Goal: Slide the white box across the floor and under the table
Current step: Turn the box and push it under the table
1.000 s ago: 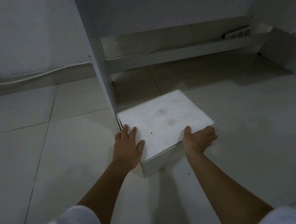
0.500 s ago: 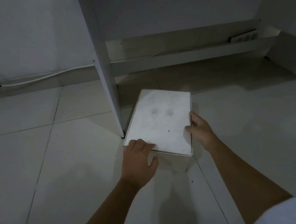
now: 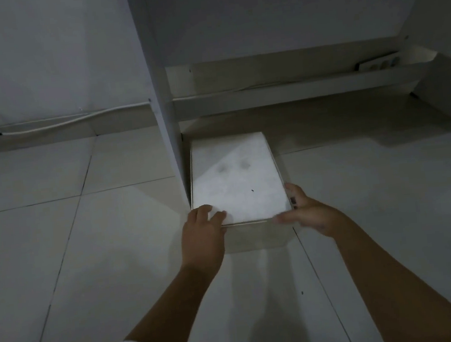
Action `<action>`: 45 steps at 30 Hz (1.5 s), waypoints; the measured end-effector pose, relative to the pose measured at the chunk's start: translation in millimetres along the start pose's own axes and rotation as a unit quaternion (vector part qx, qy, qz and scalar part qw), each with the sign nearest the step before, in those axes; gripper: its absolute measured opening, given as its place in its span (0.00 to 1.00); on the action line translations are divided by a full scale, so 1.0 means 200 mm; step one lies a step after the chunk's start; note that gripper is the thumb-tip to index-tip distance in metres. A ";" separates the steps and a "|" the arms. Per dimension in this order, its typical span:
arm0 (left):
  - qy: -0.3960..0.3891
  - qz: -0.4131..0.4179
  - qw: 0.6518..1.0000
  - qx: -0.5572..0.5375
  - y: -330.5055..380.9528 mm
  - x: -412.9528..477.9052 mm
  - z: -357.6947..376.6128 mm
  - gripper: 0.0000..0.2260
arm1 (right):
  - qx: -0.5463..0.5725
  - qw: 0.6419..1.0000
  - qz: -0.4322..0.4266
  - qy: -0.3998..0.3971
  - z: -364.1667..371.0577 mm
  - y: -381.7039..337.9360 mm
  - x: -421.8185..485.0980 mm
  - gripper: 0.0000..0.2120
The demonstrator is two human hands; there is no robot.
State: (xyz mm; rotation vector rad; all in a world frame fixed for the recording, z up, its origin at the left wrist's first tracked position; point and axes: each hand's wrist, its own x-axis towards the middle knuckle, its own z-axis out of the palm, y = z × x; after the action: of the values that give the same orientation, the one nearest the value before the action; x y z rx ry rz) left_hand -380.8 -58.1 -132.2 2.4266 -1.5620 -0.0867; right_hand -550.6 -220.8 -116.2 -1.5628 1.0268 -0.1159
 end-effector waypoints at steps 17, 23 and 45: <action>-0.042 -0.020 0.997 0.060 -0.04 0.35 0.01 0.30 | -0.048 0.967 -0.123 0.216 0.11 0.02 0.43 0.32; -0.063 -0.028 0.994 0.081 -0.04 0.46 0.01 0.31 | -0.057 0.960 -0.130 0.242 0.14 -0.01 0.52 0.32; -0.167 -0.006 0.985 0.044 -0.10 0.51 0.01 0.30 | -0.390 0.889 -0.097 0.218 0.19 -0.14 0.50 0.26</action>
State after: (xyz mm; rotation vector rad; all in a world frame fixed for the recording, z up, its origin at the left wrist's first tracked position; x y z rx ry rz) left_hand -320.2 -142.0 -131.1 2.5929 -1.7180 -0.4583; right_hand -452.6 -259.8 -150.7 -2.4548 1.3583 -0.2174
